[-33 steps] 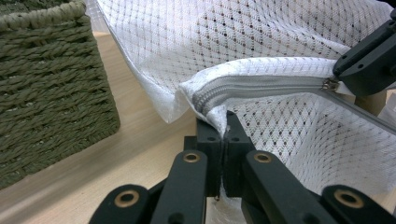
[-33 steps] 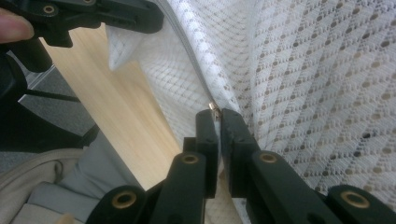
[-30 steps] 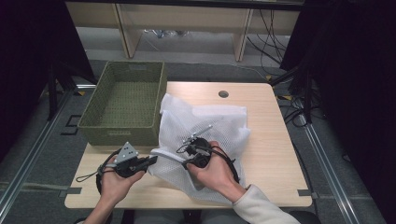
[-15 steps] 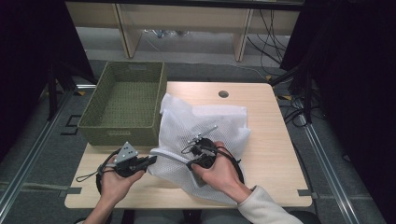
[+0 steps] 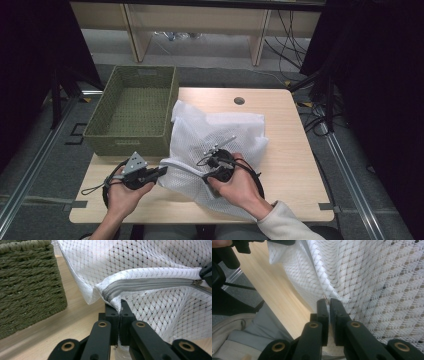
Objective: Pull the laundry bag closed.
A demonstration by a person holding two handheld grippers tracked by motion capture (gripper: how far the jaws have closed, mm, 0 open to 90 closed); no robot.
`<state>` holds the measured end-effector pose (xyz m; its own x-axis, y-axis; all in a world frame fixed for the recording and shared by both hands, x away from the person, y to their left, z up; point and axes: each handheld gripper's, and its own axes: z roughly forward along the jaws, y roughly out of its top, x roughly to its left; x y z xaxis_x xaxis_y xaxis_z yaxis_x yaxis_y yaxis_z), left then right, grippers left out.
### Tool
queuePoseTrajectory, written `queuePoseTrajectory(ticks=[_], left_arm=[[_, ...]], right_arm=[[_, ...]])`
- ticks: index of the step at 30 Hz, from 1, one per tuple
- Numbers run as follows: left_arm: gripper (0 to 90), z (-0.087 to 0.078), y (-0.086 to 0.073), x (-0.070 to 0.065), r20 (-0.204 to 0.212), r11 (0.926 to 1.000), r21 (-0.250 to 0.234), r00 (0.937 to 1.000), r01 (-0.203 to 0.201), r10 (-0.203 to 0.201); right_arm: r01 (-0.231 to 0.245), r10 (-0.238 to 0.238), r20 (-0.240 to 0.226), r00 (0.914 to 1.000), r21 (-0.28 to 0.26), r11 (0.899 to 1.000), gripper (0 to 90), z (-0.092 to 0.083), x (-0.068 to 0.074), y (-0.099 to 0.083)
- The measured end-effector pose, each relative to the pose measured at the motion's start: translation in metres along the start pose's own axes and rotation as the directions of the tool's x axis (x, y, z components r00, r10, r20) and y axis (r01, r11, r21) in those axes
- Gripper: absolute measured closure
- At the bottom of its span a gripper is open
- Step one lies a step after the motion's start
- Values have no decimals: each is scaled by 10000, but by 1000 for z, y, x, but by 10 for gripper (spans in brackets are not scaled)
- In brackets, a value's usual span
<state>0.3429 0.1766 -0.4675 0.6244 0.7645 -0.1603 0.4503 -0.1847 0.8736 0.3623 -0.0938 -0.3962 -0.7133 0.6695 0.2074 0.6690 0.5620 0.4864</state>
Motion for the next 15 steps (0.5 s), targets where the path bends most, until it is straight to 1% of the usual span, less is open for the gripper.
queuePoseTrajectory(ticks=[1, 3, 4, 7, 8, 9, 10, 11, 12, 13, 14, 15], left_arm=[[885, 0, 0, 0, -3, 10000, 8, 10000, -4, 4], [885, 0, 0, 1, 32, 10000, -31, 10000, 44, -44], [885, 0, 0, 1, 0, 10000, -2, 10000, 15, -15], [885, 0, 0, 1, -38, 10000, 29, 10000, 28, -28], [885, 0, 0, 1, -40, 10000, 8, 10000, 64, -64], [885, -1, 0, 2, -15, 10000, 27, 10000, -92, 92], [884, 0, 0, 2, -12, 9999, 36, 9999, -116, 116], [885, 0, 0, 2, -7, 9999, 31, 9999, -112, 112], [885, 0, 0, 2, -3, 9999, 34, 9999, -110, 110], [885, 0, 0, 1, -40, 10000, 24, 10000, 55, -55], [885, 0, 0, 1, -39, 10000, 26, 10000, 37, -37], [884, 0, 0, 1, -48, 10000, 21, 10000, 41, -41]], right_arm=[[-175, 175, -45, 9998, 61, 9998, 873, -1, 2, 0], [-236, 236, -34, 9997, 98, 9997, 873, -1, 2, 0], [-9, 9, -49, 10000, 35, 10000, 873, -1, 1, 0], [-62, 63, -46, 10000, 90, 9999, 872, -2, 0, -2], [-19, 20, -125, 9999, 77, 10000, 873, -2, -1, -2], [58, -57, -152, 9999, 76, 10000, 873, -2, -2, -2], [21, -18, -156, 9999, 154, 9999, 873, -3, -2, -3], [-75, 76, -146, 9999, 118, 9999, 873, -4, -1, -3], [-223, 223, -22, 9997, 63, 9997, 873, -5, 0, -4], [-223, 223, -22, 9997, 63, 9997, 873, -5, 0, -4], [-312, 313, -46, 9995, 135, 9994, 873, -5, 0, -4], [-260, 260, -41, 9997, 110, 9996, 873, -5, 0, -4]])
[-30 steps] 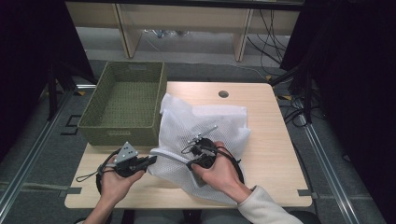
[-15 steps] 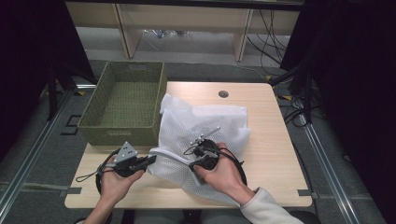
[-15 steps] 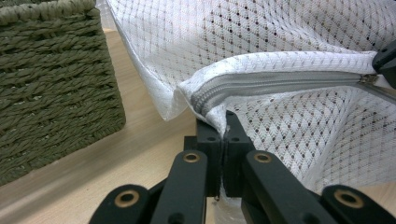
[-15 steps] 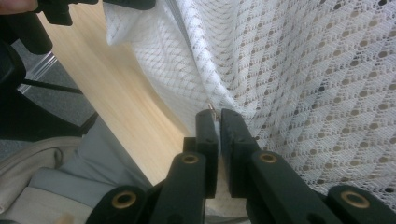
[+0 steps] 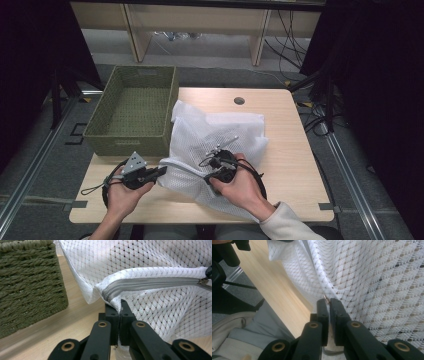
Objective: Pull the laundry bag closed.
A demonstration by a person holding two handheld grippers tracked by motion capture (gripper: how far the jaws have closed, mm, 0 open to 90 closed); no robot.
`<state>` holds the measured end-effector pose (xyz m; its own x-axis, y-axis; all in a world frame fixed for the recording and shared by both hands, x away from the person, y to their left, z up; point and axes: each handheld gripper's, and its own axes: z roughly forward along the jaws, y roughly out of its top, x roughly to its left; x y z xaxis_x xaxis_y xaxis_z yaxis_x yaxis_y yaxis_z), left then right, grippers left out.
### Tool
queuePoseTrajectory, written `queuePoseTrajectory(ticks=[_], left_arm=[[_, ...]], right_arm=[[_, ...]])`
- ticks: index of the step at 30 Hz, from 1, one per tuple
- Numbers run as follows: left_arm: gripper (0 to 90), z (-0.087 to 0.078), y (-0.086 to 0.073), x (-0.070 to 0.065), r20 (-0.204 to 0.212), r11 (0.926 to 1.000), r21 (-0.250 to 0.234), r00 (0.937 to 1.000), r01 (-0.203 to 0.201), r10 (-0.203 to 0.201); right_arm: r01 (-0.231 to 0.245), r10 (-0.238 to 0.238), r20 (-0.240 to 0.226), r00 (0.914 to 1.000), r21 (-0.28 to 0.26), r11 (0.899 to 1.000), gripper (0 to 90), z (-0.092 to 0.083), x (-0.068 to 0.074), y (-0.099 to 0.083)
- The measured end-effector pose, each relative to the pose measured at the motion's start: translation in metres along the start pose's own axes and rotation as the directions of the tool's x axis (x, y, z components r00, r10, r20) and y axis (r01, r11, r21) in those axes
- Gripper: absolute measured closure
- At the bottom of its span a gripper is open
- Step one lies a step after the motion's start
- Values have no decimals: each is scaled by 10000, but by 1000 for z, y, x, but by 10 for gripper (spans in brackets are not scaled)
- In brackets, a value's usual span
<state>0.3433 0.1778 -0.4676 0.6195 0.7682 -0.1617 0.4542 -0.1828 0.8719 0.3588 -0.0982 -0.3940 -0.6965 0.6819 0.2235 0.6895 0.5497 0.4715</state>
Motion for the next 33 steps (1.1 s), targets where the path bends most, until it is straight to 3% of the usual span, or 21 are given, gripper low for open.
queuePoseTrajectory(ticks=[4, 7, 10, 12, 13, 15, 20, 21, 24, 25, 33], left_arm=[[885, 0, 0, 1, 18, 9999, 3, 9999, -144, 144], [885, 0, 0, 1, -3, 10000, 2, 10000, -73, 73], [885, -1, 0, 1, -44, 10000, 7, 10000, -88, 88], [885, -1, 0, 1, -52, 10000, 13, 9999, -92, 92], [885, -1, 0, 1, -52, 10000, 10, 9999, -89, 89], [885, 0, 0, 2, -36, 10000, 5, 10000, -77, 77], [885, 1, -1, 2, -47, 10000, 12, 10000, 32, -32], [885, 0, -1, 2, -43, 10000, 19, 10000, 69, -69], [885, 1, -1, 2, -72, 10000, 25, 10000, 47, -47], [885, 1, -1, 2, -60, 10000, 25, 10000, 58, -58], [885, 1, -1, 1, -72, 9999, -54, 9999, 89, -89]], right_arm=[[200, -200, 62, 9998, -77, 9998, 873, -1, 0, 0], [-15, 16, 59, 10000, -29, 10000, 873, -2, 1, 0], [172, -171, 124, 9998, -55, 9998, 873, -2, 0, -1], [41, -40, 119, 9999, -42, 10000, 873, -3, 1, -1], [238, -238, 23, 9997, -49, 9997, 873, -3, -1, -2], [26, -26, 6, 10000, -28, 10000, 873, -4, 0, -3], [117, -115, 165, 9998, -99, 9999, 873, -6, -2, -4], [-135, 135, 124, 9998, -26, 9999, 872, -7, -1, -5], [155, -153, 122, 9998, -131, 9998, 872, -7, -3, -6], [-132, 133, 176, 9998, -26, 9999, 873, -9, -2, -6], [9, -7, 175, 9998, -76, 10000, 873, -9, -3, -8]])
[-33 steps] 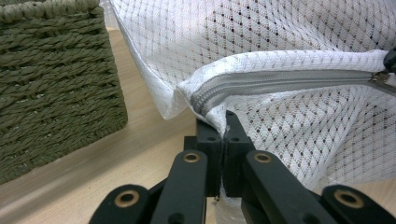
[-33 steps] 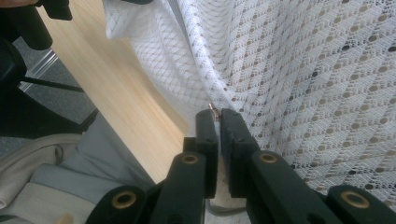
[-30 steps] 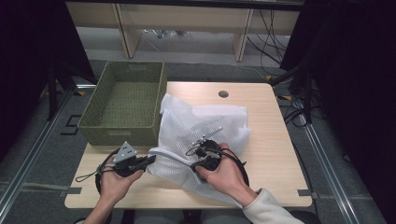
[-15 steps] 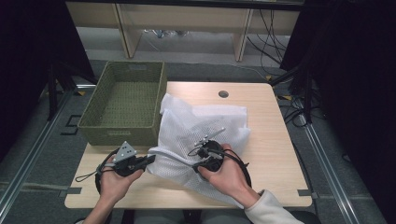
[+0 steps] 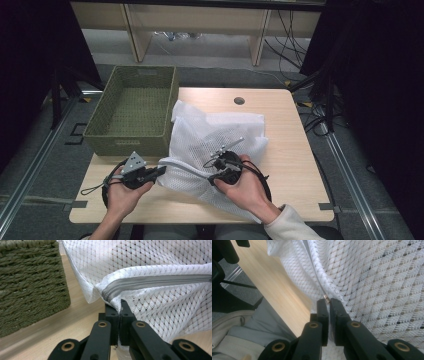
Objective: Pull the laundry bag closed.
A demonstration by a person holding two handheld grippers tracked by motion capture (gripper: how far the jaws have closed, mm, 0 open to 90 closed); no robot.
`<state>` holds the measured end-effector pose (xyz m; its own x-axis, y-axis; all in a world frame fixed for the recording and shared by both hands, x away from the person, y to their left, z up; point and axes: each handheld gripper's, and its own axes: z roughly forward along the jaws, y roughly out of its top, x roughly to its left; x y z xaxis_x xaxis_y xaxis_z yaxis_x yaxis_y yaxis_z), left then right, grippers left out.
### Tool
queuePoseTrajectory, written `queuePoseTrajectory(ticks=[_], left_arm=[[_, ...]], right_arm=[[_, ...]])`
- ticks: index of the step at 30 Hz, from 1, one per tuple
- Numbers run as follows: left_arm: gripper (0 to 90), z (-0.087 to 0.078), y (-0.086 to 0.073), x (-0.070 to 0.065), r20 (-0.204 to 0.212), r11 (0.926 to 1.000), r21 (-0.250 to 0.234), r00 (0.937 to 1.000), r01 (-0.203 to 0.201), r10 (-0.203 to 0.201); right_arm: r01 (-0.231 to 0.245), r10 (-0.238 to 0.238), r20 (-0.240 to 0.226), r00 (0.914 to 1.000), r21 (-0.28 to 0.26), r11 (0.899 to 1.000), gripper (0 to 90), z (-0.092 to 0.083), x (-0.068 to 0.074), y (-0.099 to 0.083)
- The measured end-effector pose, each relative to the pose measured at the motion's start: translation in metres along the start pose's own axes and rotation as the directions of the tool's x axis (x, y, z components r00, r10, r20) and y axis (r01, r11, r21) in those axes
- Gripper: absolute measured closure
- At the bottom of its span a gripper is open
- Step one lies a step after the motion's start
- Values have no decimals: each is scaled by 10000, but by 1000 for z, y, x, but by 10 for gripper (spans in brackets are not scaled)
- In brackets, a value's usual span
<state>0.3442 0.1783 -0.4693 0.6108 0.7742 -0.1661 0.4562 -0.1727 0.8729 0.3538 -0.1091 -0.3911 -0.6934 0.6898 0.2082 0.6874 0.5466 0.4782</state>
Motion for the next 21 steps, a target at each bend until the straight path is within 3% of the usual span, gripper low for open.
queuePoseTrajectory(ticks=[12, 14, 16, 21], left_arm=[[884, 0, 0, 1, 5, 10000, 31, 10000, -45, 45], [885, -1, 0, 1, -29, 10000, 78, 10000, -53, 53], [885, -1, 0, 2, -58, 9998, 86, 9999, -160, 161], [885, 0, 0, 2, -58, 9999, 92, 9999, -108, 109]], right_arm=[[171, -173, -178, 9997, -117, 9998, 873, -2, -3, -1], [-220, 220, -38, 9998, -20, 9998, 872, -4, -1, -3], [5, -5, 14, 10000, -110, 9999, 873, -4, -3, -3], [-88, 88, -79, 9999, -45, 10000, 872, -6, -4, -6]])
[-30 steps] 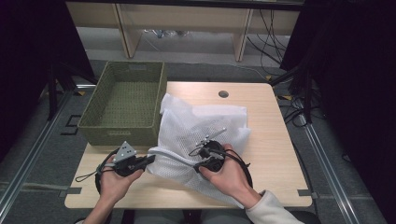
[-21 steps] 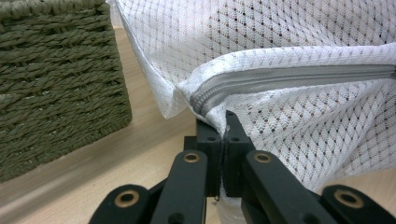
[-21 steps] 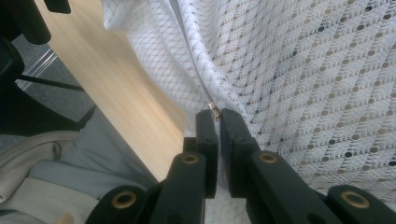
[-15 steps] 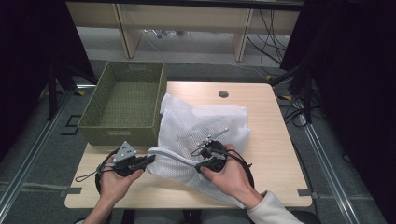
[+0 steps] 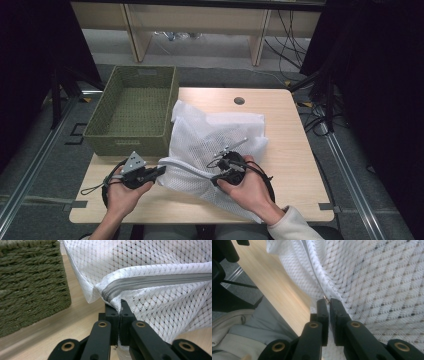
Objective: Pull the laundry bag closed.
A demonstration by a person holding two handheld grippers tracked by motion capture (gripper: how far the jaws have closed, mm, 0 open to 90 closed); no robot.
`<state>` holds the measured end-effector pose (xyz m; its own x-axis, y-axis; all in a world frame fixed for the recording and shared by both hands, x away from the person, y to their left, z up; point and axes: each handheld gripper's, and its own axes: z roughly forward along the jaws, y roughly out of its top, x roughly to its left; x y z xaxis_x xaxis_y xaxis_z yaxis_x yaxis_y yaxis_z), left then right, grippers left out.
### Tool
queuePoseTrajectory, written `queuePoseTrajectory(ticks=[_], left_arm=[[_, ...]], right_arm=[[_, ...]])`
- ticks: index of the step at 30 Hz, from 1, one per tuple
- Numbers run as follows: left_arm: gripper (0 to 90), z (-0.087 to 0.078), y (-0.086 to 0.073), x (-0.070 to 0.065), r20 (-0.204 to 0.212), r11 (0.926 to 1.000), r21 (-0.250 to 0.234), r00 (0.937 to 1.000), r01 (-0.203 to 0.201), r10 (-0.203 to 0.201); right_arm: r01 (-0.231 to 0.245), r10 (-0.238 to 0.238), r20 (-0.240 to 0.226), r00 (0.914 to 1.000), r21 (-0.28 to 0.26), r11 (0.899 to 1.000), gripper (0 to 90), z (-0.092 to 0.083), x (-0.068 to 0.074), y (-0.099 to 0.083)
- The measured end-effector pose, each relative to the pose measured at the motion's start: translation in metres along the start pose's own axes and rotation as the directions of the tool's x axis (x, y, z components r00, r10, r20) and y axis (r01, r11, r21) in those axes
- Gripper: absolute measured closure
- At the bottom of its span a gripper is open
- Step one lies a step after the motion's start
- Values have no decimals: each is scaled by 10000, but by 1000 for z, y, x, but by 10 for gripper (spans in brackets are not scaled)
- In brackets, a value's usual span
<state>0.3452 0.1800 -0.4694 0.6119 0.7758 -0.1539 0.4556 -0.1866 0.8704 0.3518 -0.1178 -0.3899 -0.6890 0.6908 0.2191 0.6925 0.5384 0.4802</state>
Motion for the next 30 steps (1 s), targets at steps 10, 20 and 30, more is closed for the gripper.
queuePoseTrajectory(ticks=[10, 20, 30], left_arm=[[885, 1, 0, -1, 21, 9999, -30, 9999, 103, -102], [885, 1, -1, 0, -6, 10000, -17, 10000, 70, -70], [884, 1, -1, 0, -73, 10000, -4, 10000, -9, 9]], right_arm=[[-78, 78, 7, 10000, -25, 10000, 873, -3, -3, -4], [-253, 253, 73, 9997, 18, 9997, 873, -6, -3, -7], [-244, 244, 87, 9997, -25, 9997, 872, -9, -5, -10]])
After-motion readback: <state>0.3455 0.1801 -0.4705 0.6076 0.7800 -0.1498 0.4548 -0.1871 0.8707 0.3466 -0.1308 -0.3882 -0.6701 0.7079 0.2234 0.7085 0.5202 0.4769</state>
